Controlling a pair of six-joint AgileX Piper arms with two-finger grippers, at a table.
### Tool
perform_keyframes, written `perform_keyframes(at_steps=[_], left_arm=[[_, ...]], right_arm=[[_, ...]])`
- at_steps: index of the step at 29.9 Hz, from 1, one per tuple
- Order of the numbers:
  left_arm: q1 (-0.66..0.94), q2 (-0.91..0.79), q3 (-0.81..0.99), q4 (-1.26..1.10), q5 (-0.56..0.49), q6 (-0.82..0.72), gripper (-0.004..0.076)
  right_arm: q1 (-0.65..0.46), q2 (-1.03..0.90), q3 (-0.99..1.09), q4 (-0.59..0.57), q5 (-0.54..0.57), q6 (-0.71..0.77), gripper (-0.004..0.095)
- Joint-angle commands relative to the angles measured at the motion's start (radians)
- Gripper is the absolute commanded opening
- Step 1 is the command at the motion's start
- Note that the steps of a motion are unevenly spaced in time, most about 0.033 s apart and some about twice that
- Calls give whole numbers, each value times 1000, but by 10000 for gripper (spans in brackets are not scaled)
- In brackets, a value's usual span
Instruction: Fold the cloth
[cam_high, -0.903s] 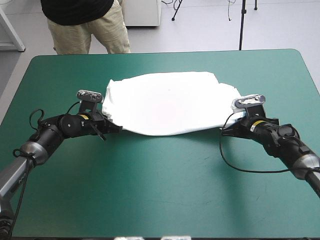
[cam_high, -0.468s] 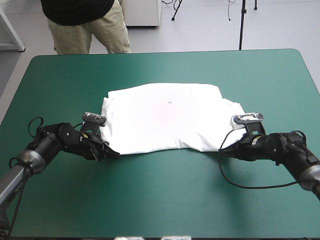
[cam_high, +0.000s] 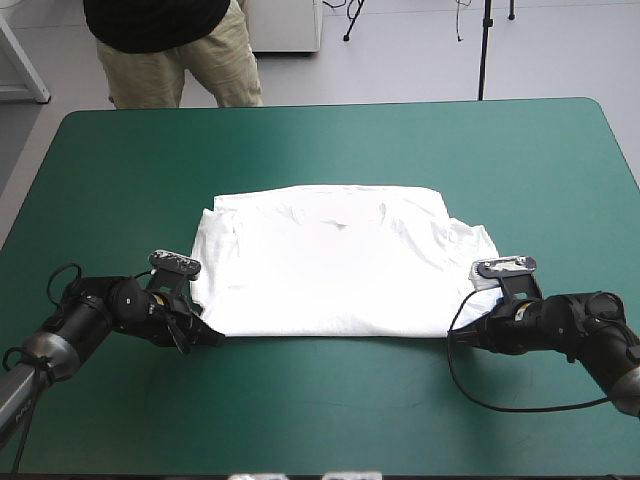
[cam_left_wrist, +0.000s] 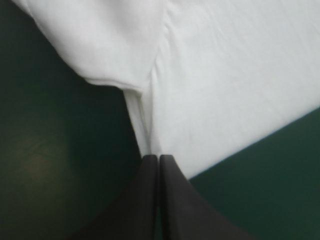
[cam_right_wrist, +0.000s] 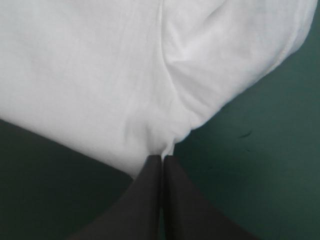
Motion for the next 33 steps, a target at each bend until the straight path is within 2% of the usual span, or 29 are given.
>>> perform_keyframes(at_steps=[1,3,5,10,12,17,19,22,27,33], left_arm=[[-2,-26,-22,-1,-13,-3,-8],[-2,-26,-22,-3,-12,31,5],[-2,-26,-22,-5,-9,44,71],[-2,-43,-60,-26,33,43,395],[-2,-79,-98,-28,31,39,463],[-2,-137,-204,-35,-100,-2,468],[-2,-117,-229,-37,-145,-20,460],[-2,-70,-257,-37,-155,-27,455],[-2,-34,-262,-37,-165,-27,454],[-2,-32,-262,-28,-163,-27,454]], right_arm=[[0,-19,-24,-5,-36,-21,-15],[0,-19,-26,-8,-36,-23,22],[0,-19,-28,-8,-36,-27,140],[0,-64,-74,-11,29,-23,525],[-2,-112,-118,-41,52,-5,588],[-54,-159,-249,-216,-10,126,539],[-104,-121,-289,-221,-27,124,512],[-189,-15,-333,-165,-38,48,499],[-273,171,-387,23,-52,-116,490],[-274,399,-458,49,-84,-143,490]])
